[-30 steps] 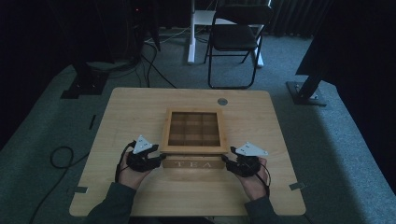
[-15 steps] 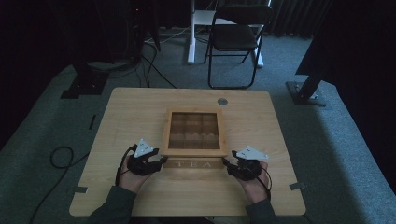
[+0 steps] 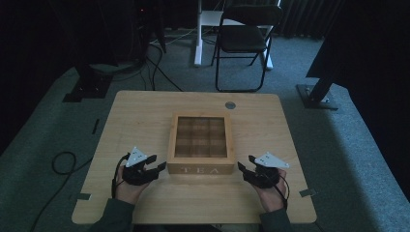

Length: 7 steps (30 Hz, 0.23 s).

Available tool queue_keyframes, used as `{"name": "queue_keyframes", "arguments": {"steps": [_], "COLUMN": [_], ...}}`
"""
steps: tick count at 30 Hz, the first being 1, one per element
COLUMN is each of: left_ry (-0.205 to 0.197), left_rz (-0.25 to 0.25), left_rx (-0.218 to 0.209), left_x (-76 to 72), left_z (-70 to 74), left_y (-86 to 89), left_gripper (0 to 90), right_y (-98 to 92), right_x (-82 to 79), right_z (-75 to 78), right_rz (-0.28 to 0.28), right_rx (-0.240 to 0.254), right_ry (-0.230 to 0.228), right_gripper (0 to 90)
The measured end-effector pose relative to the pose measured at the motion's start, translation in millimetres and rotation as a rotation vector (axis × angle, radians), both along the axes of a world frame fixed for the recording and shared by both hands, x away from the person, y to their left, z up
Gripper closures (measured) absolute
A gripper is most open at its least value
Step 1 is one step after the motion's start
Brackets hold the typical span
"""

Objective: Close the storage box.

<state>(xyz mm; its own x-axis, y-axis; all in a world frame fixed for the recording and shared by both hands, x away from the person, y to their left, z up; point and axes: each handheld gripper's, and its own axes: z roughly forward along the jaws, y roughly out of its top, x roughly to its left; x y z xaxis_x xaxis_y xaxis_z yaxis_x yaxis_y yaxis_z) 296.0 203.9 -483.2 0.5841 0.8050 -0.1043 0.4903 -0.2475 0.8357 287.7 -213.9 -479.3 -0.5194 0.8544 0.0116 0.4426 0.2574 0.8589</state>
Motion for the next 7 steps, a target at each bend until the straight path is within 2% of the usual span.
{"name": "queue_keyframes", "arguments": {"steps": [7], "left_ry": [0.001], "left_rz": [0.05], "left_rx": [-0.024], "left_x": [1.0], "left_z": [1.2], "left_y": [15.8], "left_gripper": [47.9], "right_y": [-11.5], "right_x": [3.2], "right_z": [0.5], "right_rz": [-0.045], "right_rx": [0.0], "right_ry": [0.001], "right_gripper": [44.1]}}
